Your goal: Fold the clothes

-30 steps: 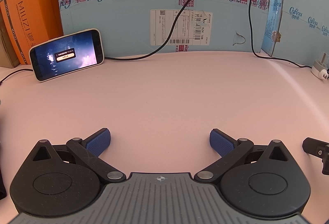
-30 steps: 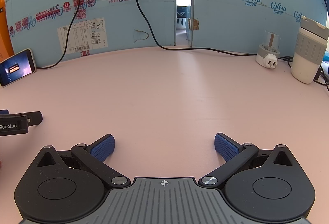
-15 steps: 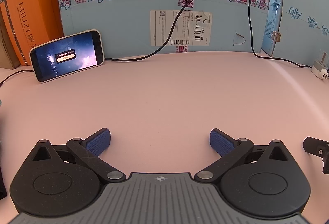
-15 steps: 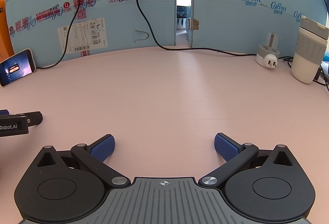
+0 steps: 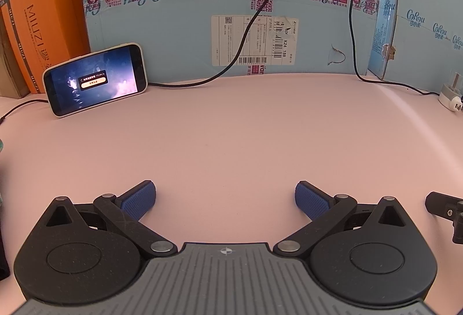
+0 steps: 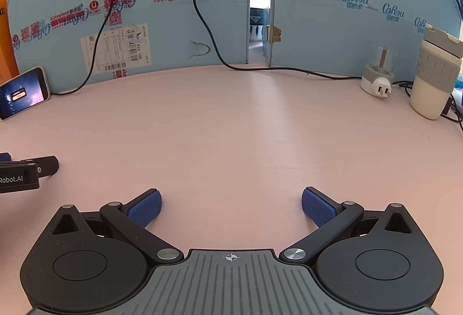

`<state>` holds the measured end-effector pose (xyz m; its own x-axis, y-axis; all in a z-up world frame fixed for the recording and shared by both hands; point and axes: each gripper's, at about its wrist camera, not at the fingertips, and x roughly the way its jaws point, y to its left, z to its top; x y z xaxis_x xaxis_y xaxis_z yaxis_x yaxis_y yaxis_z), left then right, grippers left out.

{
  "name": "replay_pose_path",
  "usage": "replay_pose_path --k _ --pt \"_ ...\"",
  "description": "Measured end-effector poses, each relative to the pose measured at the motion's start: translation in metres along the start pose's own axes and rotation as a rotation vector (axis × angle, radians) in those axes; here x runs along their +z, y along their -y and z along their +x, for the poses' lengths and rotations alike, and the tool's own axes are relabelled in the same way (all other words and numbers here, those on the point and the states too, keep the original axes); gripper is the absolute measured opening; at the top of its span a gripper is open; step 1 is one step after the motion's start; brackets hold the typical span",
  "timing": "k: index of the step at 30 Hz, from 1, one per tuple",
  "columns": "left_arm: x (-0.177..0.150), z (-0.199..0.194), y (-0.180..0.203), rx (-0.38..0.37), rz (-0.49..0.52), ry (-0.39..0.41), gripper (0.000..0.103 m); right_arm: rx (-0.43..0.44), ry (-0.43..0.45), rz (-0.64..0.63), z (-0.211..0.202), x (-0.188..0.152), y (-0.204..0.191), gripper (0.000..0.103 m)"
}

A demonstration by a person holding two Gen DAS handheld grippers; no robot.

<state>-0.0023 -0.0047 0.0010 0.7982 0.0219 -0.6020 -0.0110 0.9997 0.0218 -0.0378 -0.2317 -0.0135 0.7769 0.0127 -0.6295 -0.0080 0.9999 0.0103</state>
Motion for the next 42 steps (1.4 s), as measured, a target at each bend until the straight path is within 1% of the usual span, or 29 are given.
replay_pose_path --k 13,19,24,42 --pt "0.0000 -0.0021 0.0039 0.020 0.014 0.004 0.103 0.004 0.004 0.003 0.0013 0.0012 0.0003 0.103" --pt "-0.0003 -0.0045 0.0092 0.046 0.045 0.015 0.103 -0.001 0.007 -0.002 0.0003 0.0001 -0.0011 0.103" --pt "0.0002 -0.0018 0.0008 0.014 0.001 0.000 0.103 -0.003 0.010 -0.004 0.0002 -0.0004 -0.0014 0.103" --pt "0.0006 -0.0013 0.0011 0.008 -0.008 -0.001 0.103 0.010 0.012 0.009 0.0000 -0.0014 0.0012 0.103"
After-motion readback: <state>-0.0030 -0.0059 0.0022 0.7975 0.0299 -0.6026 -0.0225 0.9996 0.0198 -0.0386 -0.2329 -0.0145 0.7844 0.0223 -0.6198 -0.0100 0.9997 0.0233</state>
